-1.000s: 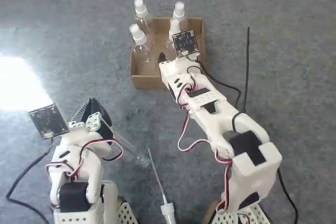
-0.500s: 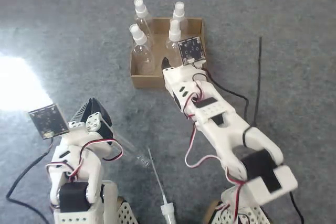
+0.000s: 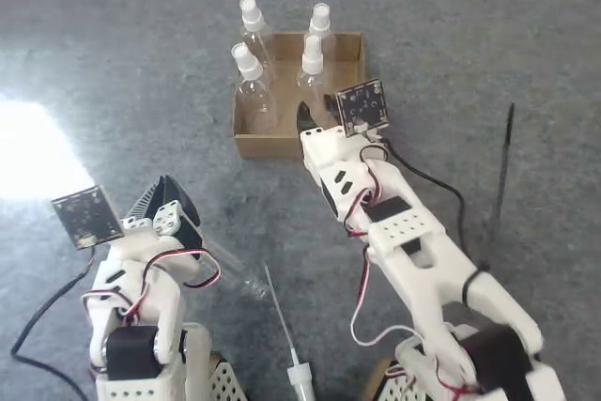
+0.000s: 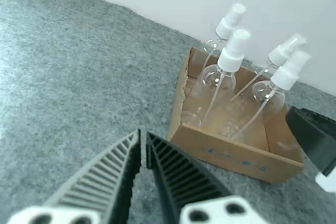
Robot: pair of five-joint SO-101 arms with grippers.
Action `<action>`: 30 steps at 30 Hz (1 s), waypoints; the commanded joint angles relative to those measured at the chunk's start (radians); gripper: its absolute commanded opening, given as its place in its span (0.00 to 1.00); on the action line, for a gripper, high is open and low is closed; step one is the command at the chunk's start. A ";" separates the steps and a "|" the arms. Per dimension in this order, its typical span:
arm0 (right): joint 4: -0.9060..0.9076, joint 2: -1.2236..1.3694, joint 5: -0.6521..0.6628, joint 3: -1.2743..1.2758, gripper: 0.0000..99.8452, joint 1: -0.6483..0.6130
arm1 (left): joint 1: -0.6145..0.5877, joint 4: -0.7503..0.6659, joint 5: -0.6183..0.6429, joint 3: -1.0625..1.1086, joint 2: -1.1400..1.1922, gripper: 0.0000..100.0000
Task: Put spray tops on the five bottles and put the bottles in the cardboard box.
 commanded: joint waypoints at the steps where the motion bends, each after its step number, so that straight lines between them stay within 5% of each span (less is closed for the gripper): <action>1: 0.039 -0.131 0.002 0.009 0.02 -0.005 | -0.005 -0.003 -0.008 -0.010 -0.018 0.01; 14: 0.529 -0.539 0.002 0.011 0.01 -0.113 | -0.008 -0.003 -0.008 -0.012 -0.018 0.01; 25: 0.739 -0.644 0.061 -0.011 0.01 -0.217 | -0.259 -0.026 -0.006 -0.051 -0.018 0.01; 30: 0.961 -0.644 0.071 -0.124 0.01 -0.268 | -0.275 -0.029 -0.005 -0.053 -0.018 0.01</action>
